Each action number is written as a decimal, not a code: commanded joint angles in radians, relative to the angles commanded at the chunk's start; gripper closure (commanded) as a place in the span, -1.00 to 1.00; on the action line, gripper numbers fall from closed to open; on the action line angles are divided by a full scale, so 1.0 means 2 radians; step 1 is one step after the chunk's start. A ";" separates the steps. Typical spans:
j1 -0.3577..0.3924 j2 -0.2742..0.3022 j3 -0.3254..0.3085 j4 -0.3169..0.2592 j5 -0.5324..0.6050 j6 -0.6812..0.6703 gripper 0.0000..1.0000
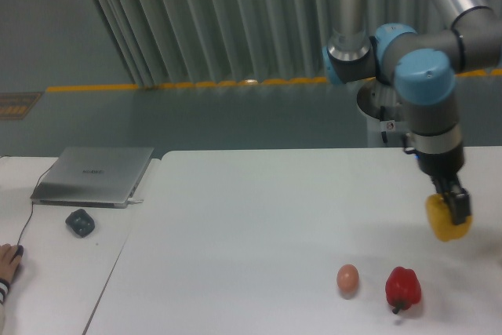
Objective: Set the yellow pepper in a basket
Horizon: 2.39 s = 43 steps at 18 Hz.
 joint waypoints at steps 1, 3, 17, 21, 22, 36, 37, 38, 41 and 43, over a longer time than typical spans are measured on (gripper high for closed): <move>0.014 0.002 -0.003 0.007 -0.011 -0.001 -0.11; 0.039 0.004 -0.002 0.015 -0.048 -0.001 -0.10; 0.148 0.011 0.013 0.015 -0.072 0.215 -0.03; 0.152 0.004 0.030 0.016 -0.056 0.228 -0.03; 0.156 0.003 0.030 0.017 -0.057 0.221 -0.03; 0.198 -0.011 0.000 0.061 -0.057 0.219 -0.46; 0.198 -0.012 -0.001 0.062 -0.056 0.219 -0.55; 0.199 -0.012 -0.004 0.062 -0.056 0.219 -0.74; 0.198 -0.011 -0.010 0.069 -0.056 0.219 -0.94; 0.197 -0.010 -0.011 0.070 -0.056 0.219 -0.98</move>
